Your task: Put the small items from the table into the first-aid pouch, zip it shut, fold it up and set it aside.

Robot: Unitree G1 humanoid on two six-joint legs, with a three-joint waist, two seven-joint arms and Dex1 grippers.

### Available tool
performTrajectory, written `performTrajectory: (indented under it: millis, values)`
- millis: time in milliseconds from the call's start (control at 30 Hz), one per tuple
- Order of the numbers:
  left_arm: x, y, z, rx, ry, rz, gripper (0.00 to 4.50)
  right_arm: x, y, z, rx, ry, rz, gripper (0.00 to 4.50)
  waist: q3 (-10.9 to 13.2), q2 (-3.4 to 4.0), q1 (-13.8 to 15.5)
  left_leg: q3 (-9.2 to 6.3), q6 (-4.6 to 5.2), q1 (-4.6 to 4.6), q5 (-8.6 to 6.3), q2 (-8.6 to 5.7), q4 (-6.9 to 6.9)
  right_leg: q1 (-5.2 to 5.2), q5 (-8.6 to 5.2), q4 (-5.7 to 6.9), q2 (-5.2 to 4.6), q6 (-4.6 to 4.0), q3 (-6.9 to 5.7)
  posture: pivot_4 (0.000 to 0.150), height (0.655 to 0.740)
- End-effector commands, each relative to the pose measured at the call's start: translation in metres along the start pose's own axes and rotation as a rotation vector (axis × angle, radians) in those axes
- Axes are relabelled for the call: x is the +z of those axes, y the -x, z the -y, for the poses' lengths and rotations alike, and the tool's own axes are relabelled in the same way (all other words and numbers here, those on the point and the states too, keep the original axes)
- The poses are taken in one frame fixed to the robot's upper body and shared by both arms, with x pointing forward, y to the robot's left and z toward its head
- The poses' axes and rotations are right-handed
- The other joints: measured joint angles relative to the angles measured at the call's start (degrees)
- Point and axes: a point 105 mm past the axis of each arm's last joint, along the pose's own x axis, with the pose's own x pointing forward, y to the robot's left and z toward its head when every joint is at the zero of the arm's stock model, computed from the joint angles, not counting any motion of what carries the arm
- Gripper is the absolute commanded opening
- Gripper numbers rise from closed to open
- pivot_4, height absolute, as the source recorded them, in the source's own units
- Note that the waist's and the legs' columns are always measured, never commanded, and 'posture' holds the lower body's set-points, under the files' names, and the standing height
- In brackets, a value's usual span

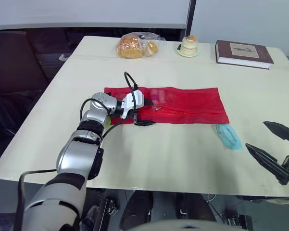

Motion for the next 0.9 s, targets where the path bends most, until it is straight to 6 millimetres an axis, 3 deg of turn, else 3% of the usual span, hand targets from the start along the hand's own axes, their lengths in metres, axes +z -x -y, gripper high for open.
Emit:
performTrajectory:
  millis: [33,333,667,900]
  values:
    - [0.03,-0.008,-0.004,-0.006,-0.014,0.119,4.46,0.01,-0.002,-0.003,0.013,0.042,0.02,4.5,0.0,0.0,0.08,0.0,0.0,0.0,0.0,0.0,0.0,0.0,0.0,0.0,-0.01,0.0,0.0,0.15,0.7289]
    - [0.076,-0.06,-0.006,0.052,0.019,0.247,4.46,0.009,-0.005,0.001,-0.031,0.074,0.034,4.5,0.0,0.0,0.01,-0.03,0.0,0.01,0.0,-0.03,0.04,0.05,0.0,-0.02,0.0,0.0,0.0,0.15,0.7289]
    - [0.082,-0.132,-0.007,0.15,0.031,0.129,4.46,0.004,-0.009,0.005,-0.15,0.101,0.021,4.5,0.01,-0.01,0.14,-0.04,0.01,-0.03,0.0,-0.14,0.04,0.05,-0.01,-0.07,-0.02,0.03,0.02,0.15,0.7289]
    - [0.071,-0.155,-0.002,0.179,0.027,0.009,4.46,0.007,-0.013,0.003,-0.181,0.114,0.021,4.5,0.01,-0.01,-0.07,-0.03,0.01,0.0,-0.01,-0.12,0.03,0.05,-0.02,-0.06,0.01,0.05,0.02,0.15,0.7289]
